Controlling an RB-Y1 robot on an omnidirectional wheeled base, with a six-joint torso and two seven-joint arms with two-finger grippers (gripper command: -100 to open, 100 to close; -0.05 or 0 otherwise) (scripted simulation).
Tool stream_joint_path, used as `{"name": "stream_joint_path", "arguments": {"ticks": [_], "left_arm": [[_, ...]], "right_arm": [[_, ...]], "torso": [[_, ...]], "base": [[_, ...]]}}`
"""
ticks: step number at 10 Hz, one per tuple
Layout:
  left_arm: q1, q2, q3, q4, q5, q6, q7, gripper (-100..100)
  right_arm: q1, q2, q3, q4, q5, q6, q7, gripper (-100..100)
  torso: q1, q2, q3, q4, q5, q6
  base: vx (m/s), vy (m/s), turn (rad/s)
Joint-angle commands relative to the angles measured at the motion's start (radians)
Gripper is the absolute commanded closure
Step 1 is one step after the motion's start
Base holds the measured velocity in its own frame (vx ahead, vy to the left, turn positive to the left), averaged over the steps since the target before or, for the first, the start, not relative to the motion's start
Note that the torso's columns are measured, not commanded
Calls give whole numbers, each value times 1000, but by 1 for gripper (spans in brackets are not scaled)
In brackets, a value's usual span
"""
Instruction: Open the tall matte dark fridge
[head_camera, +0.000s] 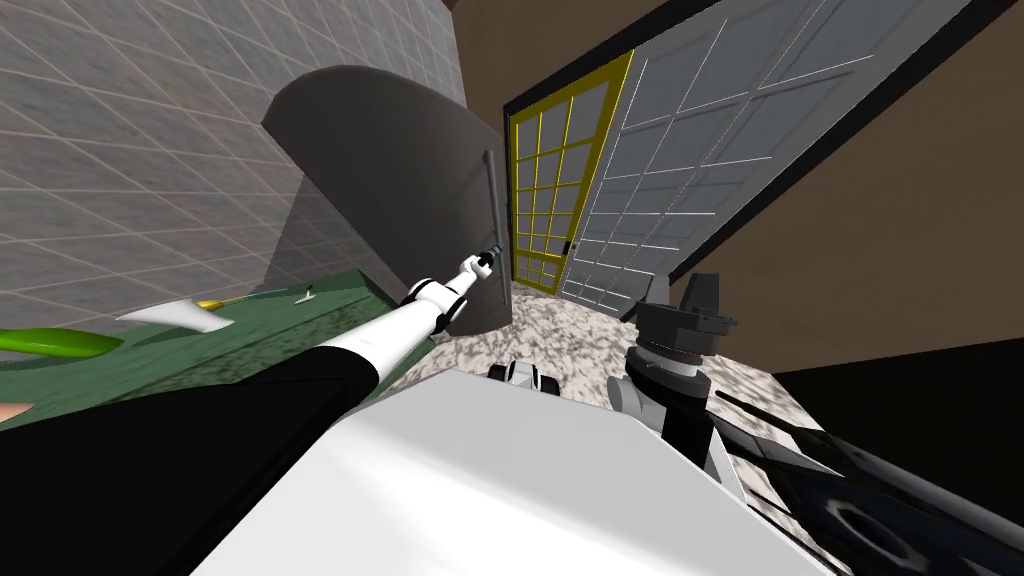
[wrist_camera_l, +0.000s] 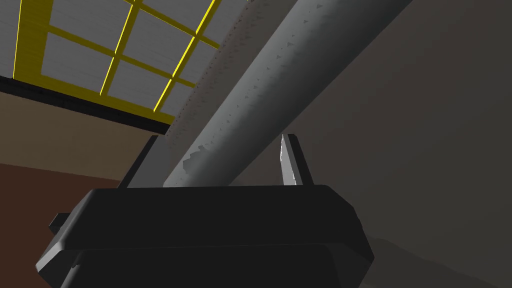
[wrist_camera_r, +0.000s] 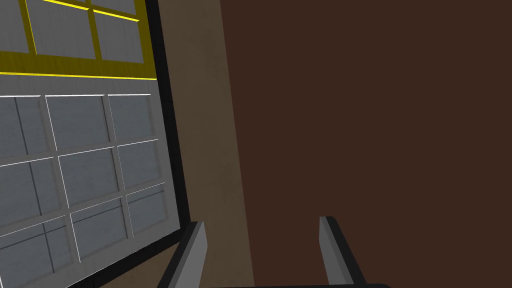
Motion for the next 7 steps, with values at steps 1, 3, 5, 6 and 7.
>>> {"name": "stream_joint_path", "arguments": {"ticks": [1,3,5,6,7], "left_arm": [[3,-10,6,-12,-2,9,-9,100],[-7,-41,-34,-19,-1,7,11,100],[-15,-54,-52,-23,0,5,23,100],[-23,-67,-71,-27,1,2,34,100],[-23,-67,-71,-20,1,2,34,100]], "right_arm": [[0,0,0,0,0,0,0,0],[0,0,0,0,0,0,0,0],[0,0,0,0,0,0,0,0],[0,0,0,0,0,0,0,0],[0,0,0,0,0,0,0,0]], "torso": [[-2,-1,0,0,0,-1],[1,-5,-4,-3,0,0],[3,-3,-2,-3,2,-1],[3,-3,-2,-4,3,0],[4,-4,-2,-2,2,0]], "base": [[-93,33,-43],[-147,141,-89],[-189,174,-93],[-188,222,-128],[-189,173,-92]]}}
